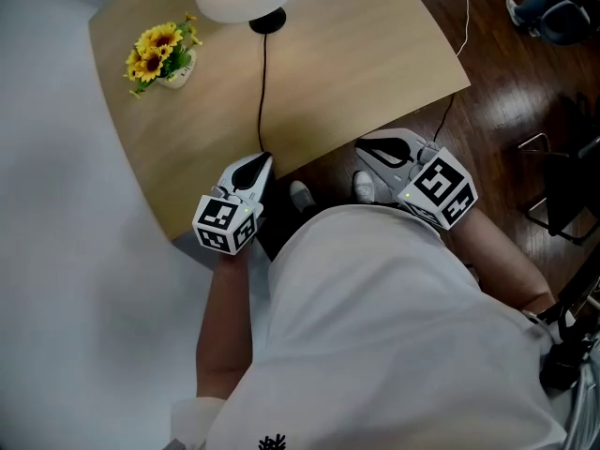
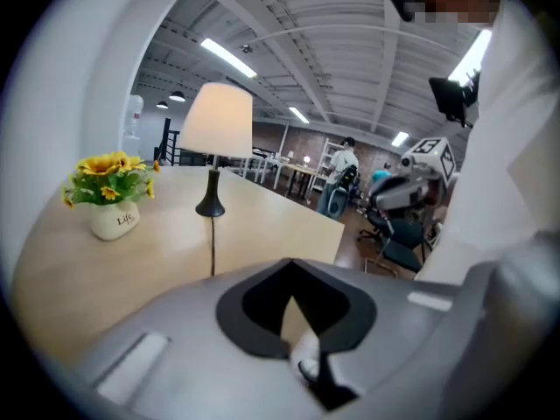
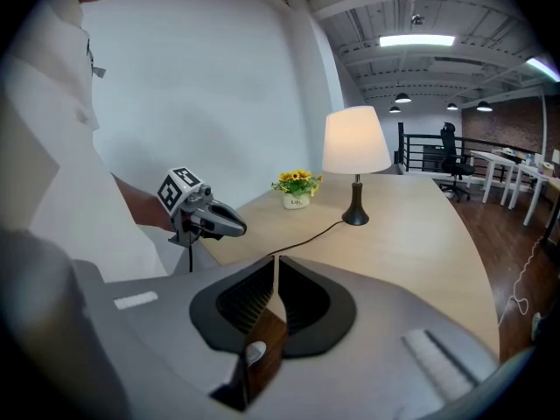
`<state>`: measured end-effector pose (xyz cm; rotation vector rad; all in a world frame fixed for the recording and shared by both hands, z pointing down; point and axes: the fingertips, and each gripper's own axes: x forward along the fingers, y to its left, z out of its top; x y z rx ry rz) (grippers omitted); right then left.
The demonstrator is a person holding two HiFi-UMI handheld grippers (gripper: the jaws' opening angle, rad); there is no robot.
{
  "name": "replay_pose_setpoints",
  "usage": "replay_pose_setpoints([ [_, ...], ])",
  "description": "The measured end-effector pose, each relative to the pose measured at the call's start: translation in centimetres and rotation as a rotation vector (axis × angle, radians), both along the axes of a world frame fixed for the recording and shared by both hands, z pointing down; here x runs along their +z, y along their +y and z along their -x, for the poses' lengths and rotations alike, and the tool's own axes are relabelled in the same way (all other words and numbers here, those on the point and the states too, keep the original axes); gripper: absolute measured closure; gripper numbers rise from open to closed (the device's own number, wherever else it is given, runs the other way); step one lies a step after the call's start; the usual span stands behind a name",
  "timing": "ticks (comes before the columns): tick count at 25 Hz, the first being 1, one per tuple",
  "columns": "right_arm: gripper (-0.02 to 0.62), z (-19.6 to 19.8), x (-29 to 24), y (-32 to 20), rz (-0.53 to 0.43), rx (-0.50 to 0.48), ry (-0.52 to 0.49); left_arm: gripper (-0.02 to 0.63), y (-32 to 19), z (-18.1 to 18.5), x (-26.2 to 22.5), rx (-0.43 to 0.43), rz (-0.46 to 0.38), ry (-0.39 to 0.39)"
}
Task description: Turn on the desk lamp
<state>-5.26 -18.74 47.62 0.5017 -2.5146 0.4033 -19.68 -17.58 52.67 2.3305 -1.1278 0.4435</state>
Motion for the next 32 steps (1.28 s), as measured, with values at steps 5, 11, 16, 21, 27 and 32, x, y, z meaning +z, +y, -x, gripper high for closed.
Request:
replay_pose_setpoints([
  [5,0.578,-2.0,-0.3,0.0,-0.005,-0.016,-0.042,0.588,0.1,-1.6,-3.3,-0.054,-0.056,-0.007],
  [11,0.578,-5.2,-0.2,0.6,-0.002,-0.056,-0.085,0.588,2.0,-5.4,-6.5,-0.102,-0.091,-0.04],
  [16,0.578,-7.8,0.9,1.1,0.021,-0.089,-0.108,0.588,4.4,-8.7,-7.9,-0.131,-0.073,-0.067],
  [21,0.578,-9.1,1.7,2.3,0.03,-0.11,-0.107,0.588,6.7,-10.6,-8.8,-0.111,-0.086,-0.095],
  [27,0.578,-9.8,0.4,5.2,0.01,-0.069,-0.119,0.588,8.7,-11.0,-10.7,-0.102,-0.125,-0.101],
  [32,0.578,-9.9,-0.2,8.0,-0.034,-0.025,-0.094,0.588,12.9,-9.8,-11.9,-0.087,-0.2,-0.075],
])
